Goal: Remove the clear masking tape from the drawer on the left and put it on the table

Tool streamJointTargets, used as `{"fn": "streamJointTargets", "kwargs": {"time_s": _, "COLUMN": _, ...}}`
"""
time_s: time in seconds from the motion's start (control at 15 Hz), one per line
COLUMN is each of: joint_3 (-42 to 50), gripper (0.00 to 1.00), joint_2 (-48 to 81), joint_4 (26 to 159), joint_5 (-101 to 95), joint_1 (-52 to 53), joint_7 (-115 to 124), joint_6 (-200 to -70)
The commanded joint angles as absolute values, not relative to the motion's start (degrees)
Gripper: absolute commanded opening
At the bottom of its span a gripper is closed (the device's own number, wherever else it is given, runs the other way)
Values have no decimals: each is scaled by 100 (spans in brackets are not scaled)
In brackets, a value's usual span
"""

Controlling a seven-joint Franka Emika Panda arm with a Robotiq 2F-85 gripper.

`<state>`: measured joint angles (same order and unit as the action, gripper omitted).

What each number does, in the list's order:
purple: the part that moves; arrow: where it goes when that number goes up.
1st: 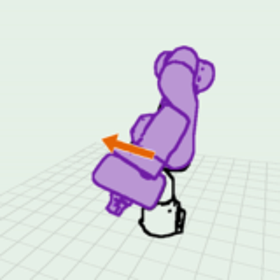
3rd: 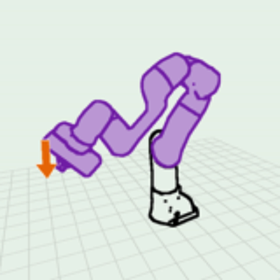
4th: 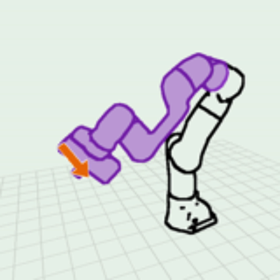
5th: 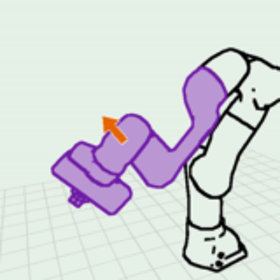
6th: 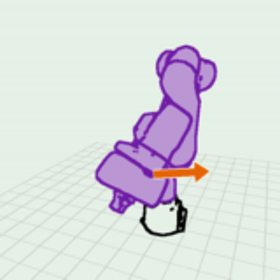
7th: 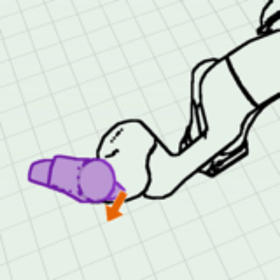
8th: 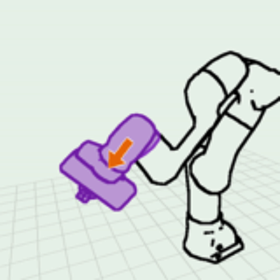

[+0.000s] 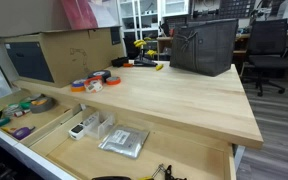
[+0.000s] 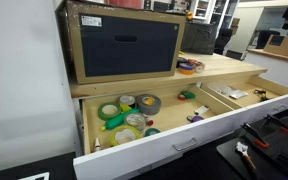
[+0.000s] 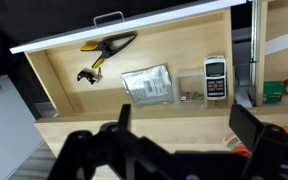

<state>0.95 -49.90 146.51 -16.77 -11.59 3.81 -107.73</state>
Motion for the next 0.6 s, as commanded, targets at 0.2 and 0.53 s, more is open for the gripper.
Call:
{"fn": "streamJointTargets", "kwargs": {"time_s": 0.2, "joint_3": -32, "gripper": 100, "joint_2": -5009, "joint_4": 14650, "joint_5": -1587, "joint_1": -898, "joint_7": 576, "joint_6": -10710}}
{"fn": "streamJointTargets", "kwargs": {"time_s": 0.53, "joint_3": -582, "gripper": 100, "joint_2": -4528, "joint_4": 14323, "joint_5": -1090, "joint_1": -302, "joint_7": 913, "joint_6": -10702}}
